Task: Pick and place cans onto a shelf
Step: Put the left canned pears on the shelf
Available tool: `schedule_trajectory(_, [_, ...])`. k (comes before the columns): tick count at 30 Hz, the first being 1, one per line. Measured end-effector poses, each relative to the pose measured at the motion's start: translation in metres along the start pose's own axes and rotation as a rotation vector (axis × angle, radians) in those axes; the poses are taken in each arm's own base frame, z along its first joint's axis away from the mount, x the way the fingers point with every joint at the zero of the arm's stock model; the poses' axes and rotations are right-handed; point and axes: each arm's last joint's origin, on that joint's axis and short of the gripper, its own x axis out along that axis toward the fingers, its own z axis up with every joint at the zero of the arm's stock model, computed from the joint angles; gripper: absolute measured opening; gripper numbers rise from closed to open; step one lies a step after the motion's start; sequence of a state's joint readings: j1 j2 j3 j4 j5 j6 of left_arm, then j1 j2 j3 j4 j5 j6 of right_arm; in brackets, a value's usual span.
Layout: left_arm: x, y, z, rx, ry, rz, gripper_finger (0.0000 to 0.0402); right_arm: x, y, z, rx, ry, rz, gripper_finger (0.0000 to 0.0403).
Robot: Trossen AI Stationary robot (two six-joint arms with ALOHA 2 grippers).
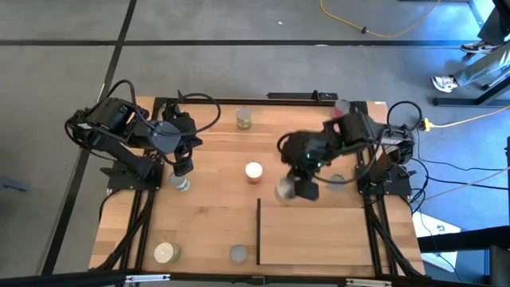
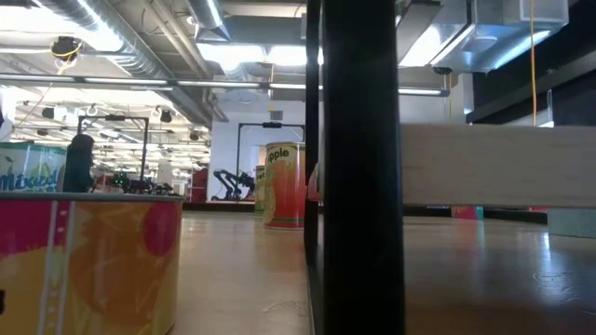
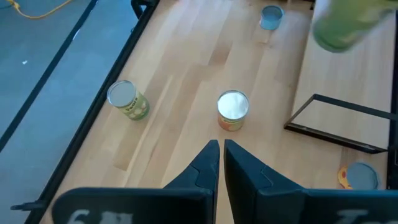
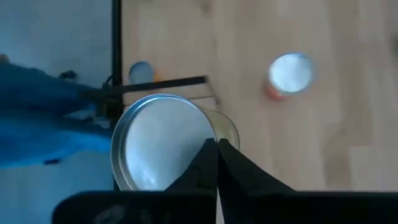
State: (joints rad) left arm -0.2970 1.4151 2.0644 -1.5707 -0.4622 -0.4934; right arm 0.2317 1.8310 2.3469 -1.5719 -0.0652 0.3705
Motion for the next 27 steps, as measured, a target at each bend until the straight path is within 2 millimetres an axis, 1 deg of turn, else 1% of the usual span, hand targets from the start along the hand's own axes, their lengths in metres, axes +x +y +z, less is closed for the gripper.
schedule_trajectory(7, [0.000,0.000,0.000,0.006,0.001,0.000,0.0017,0.017,0.017,-0.007,0.076,0.061,0.015,0.0000])
schedule_trajectory(11, [0.000,0.000,0.000,0.007,0.000,0.001,0.0017,0.039,0.025,-0.012,0.142,0.119,-0.001,0.0000])
schedule_trajectory(16, [0.000,0.000,0.000,0.064,0.000,0.000,0.0017,0.068,0.035,-0.013,0.233,0.108,0.023,0.0000])
schedule_trajectory(21, [0.000,0.000,0.000,0.086,0.004,-0.008,0.0017,0.099,0.053,-0.017,0.247,0.067,0.107,0.0000])
schedule_trajectory(27, [0.000,0.000,0.000,0.086,0.005,-0.008,0.0017,0.130,0.071,-0.035,0.217,0.093,0.144,0.0000])
